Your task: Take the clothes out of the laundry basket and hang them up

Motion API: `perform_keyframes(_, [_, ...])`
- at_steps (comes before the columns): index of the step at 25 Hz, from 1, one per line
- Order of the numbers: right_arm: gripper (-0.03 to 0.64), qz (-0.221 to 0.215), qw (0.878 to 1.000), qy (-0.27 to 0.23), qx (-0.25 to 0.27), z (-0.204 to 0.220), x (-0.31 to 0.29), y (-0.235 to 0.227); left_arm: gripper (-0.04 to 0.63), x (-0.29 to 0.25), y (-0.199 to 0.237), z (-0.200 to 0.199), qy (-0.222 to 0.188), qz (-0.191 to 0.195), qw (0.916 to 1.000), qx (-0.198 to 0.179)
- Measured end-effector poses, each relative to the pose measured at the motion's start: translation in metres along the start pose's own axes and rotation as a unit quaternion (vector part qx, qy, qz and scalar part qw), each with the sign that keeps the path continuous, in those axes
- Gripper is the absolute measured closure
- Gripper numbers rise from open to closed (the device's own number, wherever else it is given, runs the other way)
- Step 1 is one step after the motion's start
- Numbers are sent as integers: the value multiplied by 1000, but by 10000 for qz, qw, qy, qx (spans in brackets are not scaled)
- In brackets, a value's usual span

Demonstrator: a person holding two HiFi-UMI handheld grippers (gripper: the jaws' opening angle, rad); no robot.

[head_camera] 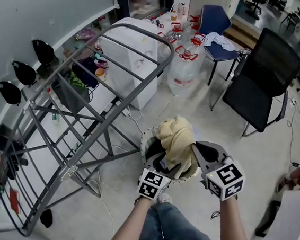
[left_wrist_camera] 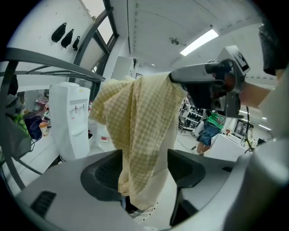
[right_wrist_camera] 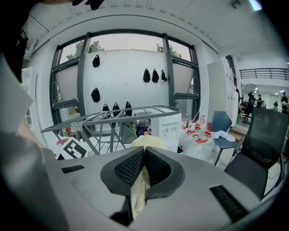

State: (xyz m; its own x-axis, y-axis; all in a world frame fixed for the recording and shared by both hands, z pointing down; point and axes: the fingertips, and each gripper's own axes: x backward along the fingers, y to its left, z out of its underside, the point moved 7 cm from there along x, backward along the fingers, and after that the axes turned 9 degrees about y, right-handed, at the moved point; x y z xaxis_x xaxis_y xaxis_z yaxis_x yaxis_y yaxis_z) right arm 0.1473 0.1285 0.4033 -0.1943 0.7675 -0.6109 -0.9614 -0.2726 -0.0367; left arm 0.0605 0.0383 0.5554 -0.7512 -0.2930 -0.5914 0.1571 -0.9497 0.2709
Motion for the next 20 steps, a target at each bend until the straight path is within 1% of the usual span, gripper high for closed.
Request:
perform_keyframes(3, [607, 4, 9999, -121, 104, -14, 10, 3, 288, -9, 1, -6, 77, 57, 9999, -30])
perform_keyframes(5, [607, 49, 9997, -160, 167, -18, 15, 4, 290, -11, 1, -9, 45, 59, 9999, -74])
perform_keyframes(6, [607, 62, 9997, -172, 163, -18, 16, 4, 303, -10, 0, -9, 33, 34, 9999, -112])
perform_keyframes(9, [607, 62, 9998, -189, 100, -16, 20, 5, 408, -4, -3, -8, 54, -49, 9998, -180])
perform_keyframes(13, [607, 49, 9997, -223, 93, -14, 21, 8, 530, 9, -1, -9, 65, -197, 9996, -177])
perform_keyframes(15, [607, 45, 9997, -252, 59, -14, 22, 9, 558, 16, 1, -9, 47, -291, 9994, -168])
perform_keyframes(18, [607, 75, 9995, -316, 18, -17, 26, 10, 565, 29, 6, -11, 1, -483, 9987, -170])
perform_keyframes(20, [607, 66, 9993, -362, 35, -20, 29, 9, 566, 41, 11, -19, -134, -677, 9975, -154])
